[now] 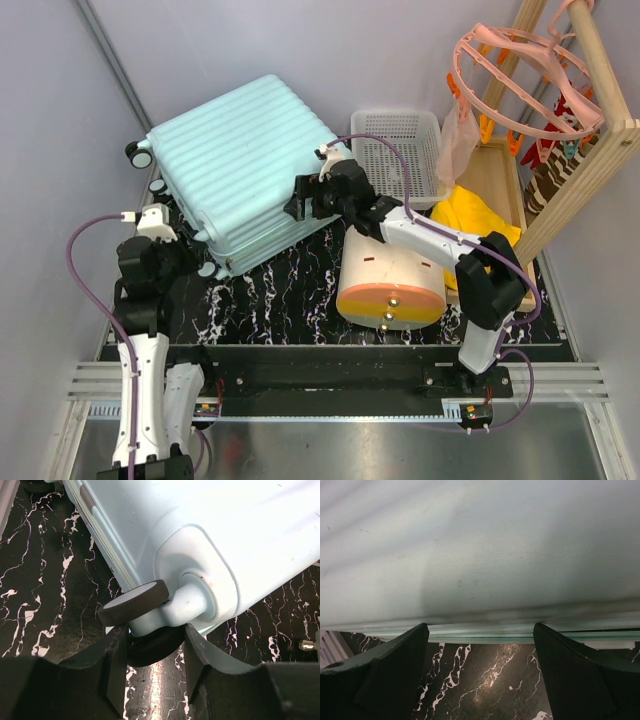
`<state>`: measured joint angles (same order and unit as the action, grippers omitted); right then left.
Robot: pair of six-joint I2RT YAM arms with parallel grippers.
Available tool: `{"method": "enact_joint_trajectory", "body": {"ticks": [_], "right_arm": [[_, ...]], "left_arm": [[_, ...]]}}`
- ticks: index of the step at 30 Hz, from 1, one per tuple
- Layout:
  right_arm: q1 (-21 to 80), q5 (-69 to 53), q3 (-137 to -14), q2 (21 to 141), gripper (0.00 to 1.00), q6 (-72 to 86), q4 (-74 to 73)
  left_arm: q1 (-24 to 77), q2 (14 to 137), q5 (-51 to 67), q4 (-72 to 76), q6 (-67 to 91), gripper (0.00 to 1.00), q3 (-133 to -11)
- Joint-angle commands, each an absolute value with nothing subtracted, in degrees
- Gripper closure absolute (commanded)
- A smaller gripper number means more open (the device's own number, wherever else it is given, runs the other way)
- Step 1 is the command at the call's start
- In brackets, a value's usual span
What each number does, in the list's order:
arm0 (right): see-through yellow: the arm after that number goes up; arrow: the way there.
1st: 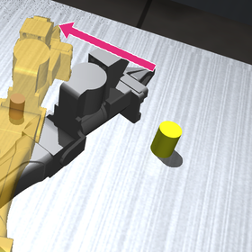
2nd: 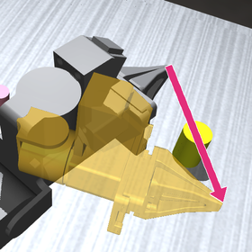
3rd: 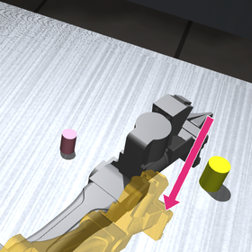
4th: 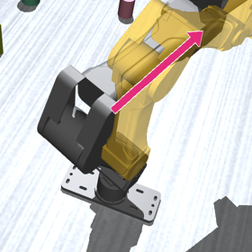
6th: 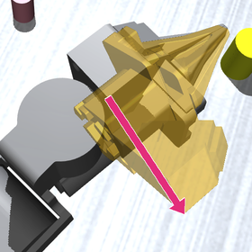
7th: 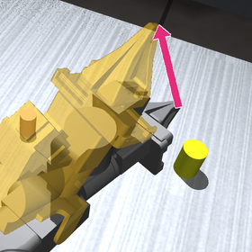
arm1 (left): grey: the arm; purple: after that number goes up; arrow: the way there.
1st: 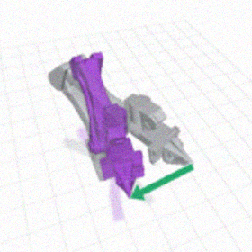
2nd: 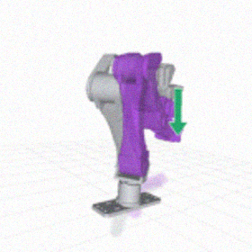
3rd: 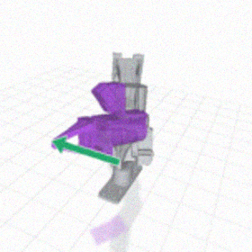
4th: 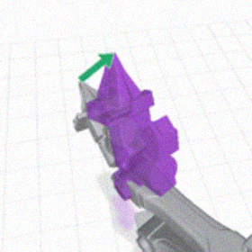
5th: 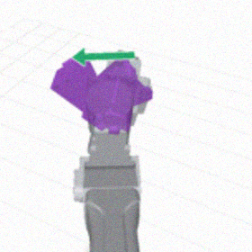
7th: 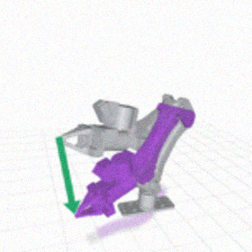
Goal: Open, take out, and arrange the luggage
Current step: Adjust the luggage at the center of the board.
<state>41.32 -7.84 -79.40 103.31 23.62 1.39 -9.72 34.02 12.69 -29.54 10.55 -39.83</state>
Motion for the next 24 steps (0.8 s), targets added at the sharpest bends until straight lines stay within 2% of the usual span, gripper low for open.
{"method": "enact_joint_trajectory", "body": {"ticks": [1, 11, 24], "right_arm": [[39.5, -3.1, -79.2, 104.1, 0.07, 21.7, 4.3], [38.0, -0.9, -80.1, 107.0, 0.07, 21.7, 2.9], [36.1, -3.8, -91.2, 115.7, 0.06, 18.7, 0.8]], "left_arm": [[-9.5, 30.4, 18.2, -27.2, 12.7, 1.0, -38.8], [-9.3, 26.0, 24.7, -25.5, 19.6, 1.0, -35.0], [-8.9, 23.6, 28.2, -23.9, 23.9, 1.0, -33.1]]}}
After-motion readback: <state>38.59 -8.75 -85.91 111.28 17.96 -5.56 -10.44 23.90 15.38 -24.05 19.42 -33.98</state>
